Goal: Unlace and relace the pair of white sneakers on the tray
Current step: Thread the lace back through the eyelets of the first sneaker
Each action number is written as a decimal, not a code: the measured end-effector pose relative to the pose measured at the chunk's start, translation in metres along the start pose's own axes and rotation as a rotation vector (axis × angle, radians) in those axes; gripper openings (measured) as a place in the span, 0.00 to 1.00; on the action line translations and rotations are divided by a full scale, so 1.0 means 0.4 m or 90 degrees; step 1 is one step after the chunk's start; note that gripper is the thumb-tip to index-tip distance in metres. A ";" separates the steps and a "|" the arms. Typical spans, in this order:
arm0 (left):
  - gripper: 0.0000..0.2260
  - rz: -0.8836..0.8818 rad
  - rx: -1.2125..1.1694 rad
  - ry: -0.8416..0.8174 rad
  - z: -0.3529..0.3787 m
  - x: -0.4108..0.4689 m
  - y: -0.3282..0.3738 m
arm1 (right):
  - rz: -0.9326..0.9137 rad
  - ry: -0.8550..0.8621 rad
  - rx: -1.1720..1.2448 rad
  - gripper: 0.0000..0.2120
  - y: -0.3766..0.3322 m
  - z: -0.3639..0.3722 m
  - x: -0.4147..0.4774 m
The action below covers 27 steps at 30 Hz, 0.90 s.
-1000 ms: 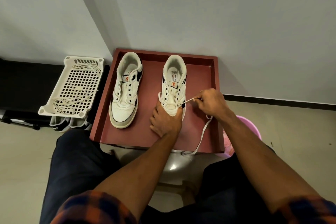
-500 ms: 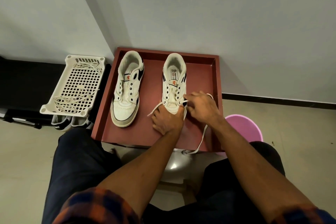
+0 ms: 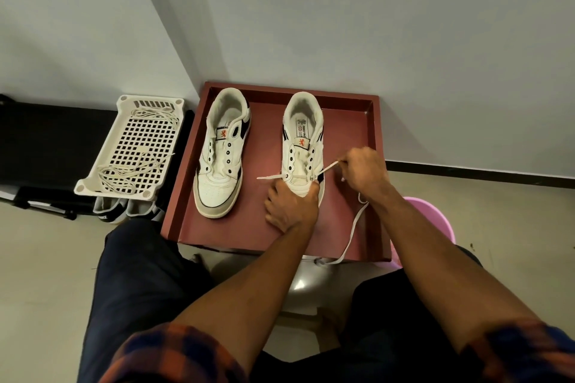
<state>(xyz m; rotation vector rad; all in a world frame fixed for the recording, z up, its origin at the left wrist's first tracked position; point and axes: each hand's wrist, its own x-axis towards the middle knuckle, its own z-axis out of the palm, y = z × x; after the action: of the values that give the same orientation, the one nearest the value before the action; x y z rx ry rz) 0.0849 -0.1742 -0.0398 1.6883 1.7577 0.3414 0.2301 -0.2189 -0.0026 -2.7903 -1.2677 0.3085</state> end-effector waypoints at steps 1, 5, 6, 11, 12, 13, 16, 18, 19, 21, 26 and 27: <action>0.33 0.001 -0.001 -0.002 0.000 0.000 -0.003 | 0.032 0.000 0.014 0.09 0.001 0.001 -0.005; 0.40 0.010 0.009 -0.006 0.009 0.008 -0.008 | 0.125 -0.003 0.021 0.09 0.013 -0.004 -0.008; 0.40 0.009 0.006 -0.004 0.012 0.009 -0.010 | 0.128 0.001 0.016 0.09 0.014 -0.007 -0.005; 0.39 -0.001 -0.005 -0.004 0.013 0.010 -0.010 | -0.022 0.059 -0.008 0.09 -0.036 -0.008 -0.052; 0.40 -0.001 -0.005 -0.005 0.013 0.008 -0.009 | -0.075 0.066 0.012 0.09 -0.048 -0.004 -0.065; 0.40 0.000 -0.004 -0.003 0.013 0.008 -0.009 | -0.124 0.069 0.025 0.09 -0.055 0.006 -0.071; 0.41 0.000 -0.005 -0.006 0.011 0.010 -0.012 | -0.168 0.069 0.018 0.09 -0.057 0.027 -0.086; 0.41 0.003 -0.010 -0.005 0.010 0.008 -0.013 | -0.157 0.075 0.009 0.10 -0.047 0.025 -0.090; 0.41 0.003 -0.012 -0.006 0.008 0.006 -0.013 | -0.148 0.074 0.002 0.11 -0.042 0.020 -0.090; 0.41 0.003 -0.016 -0.007 0.008 0.005 -0.010 | -0.112 0.053 -0.022 0.13 -0.040 0.010 -0.078; 0.42 0.003 -0.011 -0.006 0.005 0.007 -0.013 | -0.024 0.022 0.006 0.11 -0.012 0.015 -0.032; 0.42 0.002 -0.014 -0.009 0.006 0.007 -0.011 | -0.011 0.024 0.002 0.12 -0.008 0.016 -0.029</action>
<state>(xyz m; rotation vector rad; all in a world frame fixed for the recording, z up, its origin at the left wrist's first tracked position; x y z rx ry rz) 0.0830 -0.1727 -0.0450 1.6738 1.7354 0.3492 0.2191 -0.2257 -0.0068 -2.7672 -1.2813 0.2559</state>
